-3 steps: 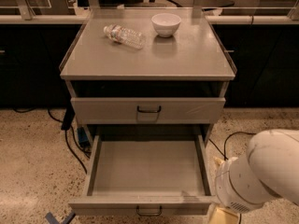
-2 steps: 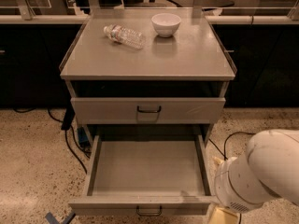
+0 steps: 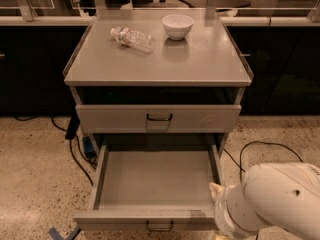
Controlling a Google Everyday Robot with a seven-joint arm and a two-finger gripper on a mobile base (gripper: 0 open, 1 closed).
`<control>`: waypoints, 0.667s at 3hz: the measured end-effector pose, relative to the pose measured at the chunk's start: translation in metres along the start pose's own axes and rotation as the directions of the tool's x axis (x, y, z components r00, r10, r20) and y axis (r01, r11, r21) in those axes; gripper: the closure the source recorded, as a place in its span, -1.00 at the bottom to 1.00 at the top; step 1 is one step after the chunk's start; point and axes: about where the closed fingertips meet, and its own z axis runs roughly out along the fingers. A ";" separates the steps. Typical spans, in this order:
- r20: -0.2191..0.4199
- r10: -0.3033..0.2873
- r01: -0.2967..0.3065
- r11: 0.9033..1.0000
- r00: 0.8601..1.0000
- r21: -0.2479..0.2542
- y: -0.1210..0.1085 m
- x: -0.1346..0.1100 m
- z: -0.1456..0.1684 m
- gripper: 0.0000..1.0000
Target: Close middle drawer
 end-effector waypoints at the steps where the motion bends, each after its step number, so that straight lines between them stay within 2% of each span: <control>1: 0.027 0.000 0.003 0.996 1.000 -0.092 0.018 0.001 0.059 -1.00; 2: 0.037 -0.012 0.018 0.987 0.999 -0.157 0.033 0.005 0.090 -1.00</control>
Offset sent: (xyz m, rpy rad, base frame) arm -0.0377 0.0374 -0.1346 0.1040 0.2207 0.1084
